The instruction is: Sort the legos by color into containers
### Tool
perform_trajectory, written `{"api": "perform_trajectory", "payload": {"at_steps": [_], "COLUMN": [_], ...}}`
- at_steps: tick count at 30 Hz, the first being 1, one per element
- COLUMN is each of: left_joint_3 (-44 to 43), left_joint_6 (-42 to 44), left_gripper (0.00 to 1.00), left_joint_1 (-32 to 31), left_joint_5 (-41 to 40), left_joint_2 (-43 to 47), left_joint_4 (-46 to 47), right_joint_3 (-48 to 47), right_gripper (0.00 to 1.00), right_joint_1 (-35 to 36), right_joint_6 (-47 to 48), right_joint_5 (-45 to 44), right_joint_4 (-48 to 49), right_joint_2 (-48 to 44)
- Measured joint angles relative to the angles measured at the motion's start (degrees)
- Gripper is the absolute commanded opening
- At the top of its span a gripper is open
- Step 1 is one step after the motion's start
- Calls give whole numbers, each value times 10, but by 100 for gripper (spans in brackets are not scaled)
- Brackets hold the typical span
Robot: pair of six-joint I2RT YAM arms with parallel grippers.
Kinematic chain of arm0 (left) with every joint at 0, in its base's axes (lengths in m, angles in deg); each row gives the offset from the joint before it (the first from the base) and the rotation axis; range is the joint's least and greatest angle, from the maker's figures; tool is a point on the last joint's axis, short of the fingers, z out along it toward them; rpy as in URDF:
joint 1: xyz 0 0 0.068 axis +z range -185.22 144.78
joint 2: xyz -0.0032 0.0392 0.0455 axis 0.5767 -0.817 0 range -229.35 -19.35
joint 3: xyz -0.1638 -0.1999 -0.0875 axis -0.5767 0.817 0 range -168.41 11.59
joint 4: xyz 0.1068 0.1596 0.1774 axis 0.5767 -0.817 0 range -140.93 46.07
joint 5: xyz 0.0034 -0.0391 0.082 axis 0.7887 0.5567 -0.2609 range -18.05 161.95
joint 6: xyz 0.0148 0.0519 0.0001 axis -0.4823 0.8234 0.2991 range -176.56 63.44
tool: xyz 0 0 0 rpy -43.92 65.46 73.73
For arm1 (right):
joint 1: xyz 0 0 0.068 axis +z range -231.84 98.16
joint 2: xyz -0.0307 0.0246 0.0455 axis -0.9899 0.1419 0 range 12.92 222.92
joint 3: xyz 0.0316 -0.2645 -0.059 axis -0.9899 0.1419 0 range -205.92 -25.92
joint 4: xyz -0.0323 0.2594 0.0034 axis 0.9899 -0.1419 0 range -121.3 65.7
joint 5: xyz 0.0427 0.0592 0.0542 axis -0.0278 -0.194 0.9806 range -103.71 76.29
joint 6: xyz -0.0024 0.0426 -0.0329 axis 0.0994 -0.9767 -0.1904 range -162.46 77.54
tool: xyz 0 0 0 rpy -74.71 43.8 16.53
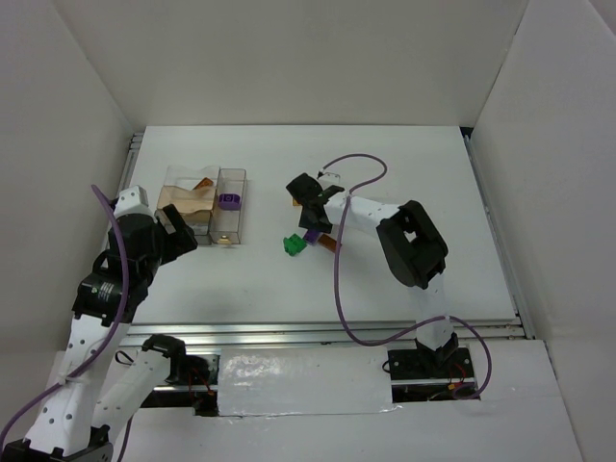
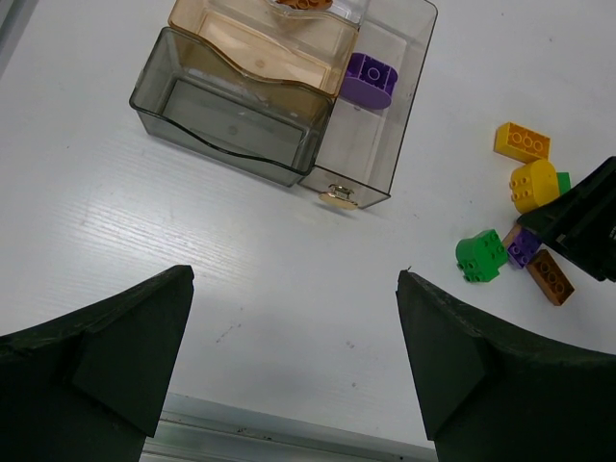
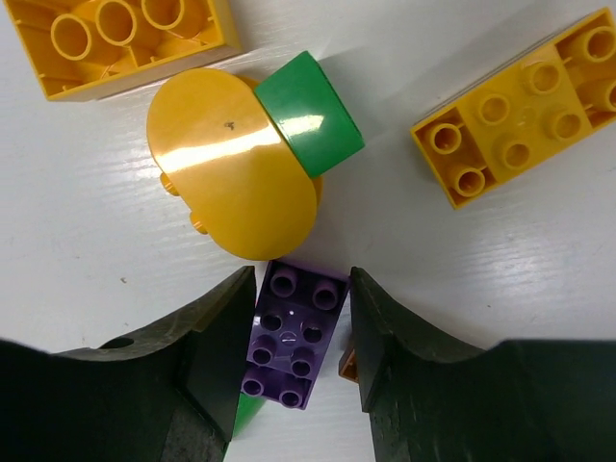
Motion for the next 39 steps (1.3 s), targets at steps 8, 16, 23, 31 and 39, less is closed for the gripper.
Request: {"api": "perform_trajectory", "payload": {"at_steps": [8, 16, 23, 31, 39], "left_joint_3": [0, 0, 0, 0, 0], "left_joint_6": [0, 0, 0, 0, -3], "left_gripper": [99, 100, 99, 100, 99], "left_joint_1": [0, 0, 0, 0, 0], "left_joint_5": [1, 2, 1, -7, -27], "left_joint_2": [-1, -1, -3, -3, 6], "left_joint_4": [0, 0, 0, 0, -1], "right_joint_3": [-7, -9, -9, -46, -70], "right_gripper": [43, 13, 0, 0, 0], "right_joint_1": [0, 0, 5, 46, 93], "right_joint_6": [19, 28, 35, 47, 80], "right_joint_5": [17, 23, 21, -12, 44], "right_joint_4": [3, 8, 13, 14, 147], "right_joint_2": [12, 14, 2, -60, -55]}}
